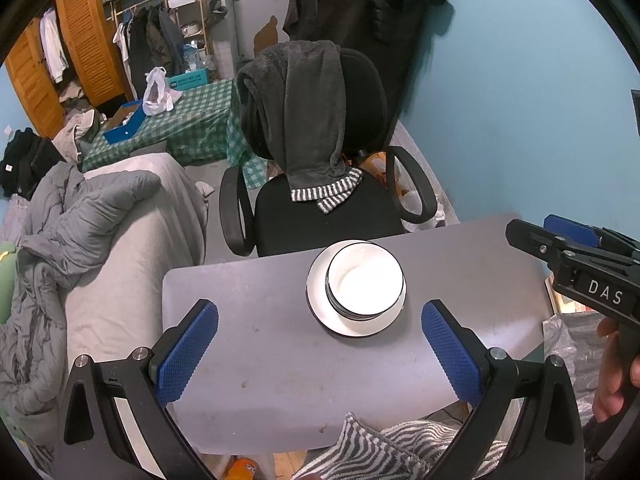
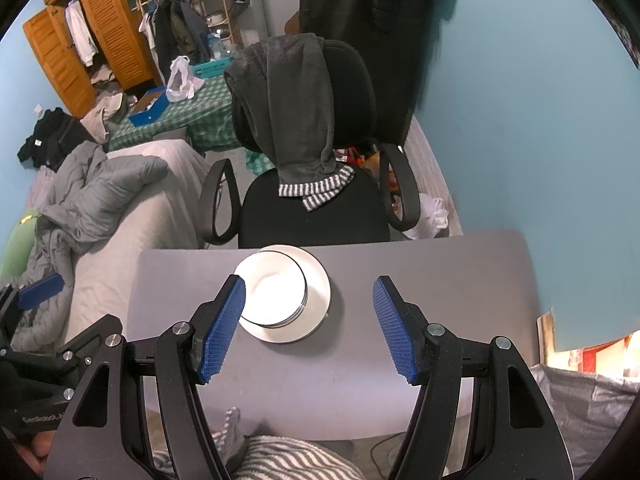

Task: Organize plates and bowls

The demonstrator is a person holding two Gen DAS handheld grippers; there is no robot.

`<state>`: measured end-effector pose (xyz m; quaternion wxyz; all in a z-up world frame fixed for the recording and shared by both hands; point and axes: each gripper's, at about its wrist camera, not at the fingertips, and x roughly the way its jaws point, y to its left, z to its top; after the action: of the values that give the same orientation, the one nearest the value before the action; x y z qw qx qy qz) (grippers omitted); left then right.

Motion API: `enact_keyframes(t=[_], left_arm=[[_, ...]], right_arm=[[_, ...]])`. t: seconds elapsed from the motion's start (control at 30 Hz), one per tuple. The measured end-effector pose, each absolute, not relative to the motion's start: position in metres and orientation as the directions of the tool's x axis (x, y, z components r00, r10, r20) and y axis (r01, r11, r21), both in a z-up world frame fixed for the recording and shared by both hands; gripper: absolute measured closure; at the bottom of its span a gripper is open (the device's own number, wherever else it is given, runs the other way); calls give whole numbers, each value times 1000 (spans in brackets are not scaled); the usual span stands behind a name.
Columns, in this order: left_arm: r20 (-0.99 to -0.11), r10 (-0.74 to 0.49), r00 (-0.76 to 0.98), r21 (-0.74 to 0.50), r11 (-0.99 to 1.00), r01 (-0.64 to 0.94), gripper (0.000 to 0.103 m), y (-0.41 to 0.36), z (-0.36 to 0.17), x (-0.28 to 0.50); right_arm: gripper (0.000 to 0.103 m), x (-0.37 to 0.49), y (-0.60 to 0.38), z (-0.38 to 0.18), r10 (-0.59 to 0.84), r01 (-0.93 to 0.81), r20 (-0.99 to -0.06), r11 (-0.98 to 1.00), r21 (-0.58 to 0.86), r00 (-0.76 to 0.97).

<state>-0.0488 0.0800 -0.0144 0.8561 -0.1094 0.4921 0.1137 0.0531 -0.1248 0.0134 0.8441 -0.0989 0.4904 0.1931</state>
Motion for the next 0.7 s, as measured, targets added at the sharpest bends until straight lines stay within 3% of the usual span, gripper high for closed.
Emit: enact_keyframes(t=[0.7], left_arm=[[-875, 83, 476, -78, 948, -309, 0, 81, -16, -39]], right_arm=[[38, 66, -125, 11, 222, -438, -876, 899, 14, 427]])
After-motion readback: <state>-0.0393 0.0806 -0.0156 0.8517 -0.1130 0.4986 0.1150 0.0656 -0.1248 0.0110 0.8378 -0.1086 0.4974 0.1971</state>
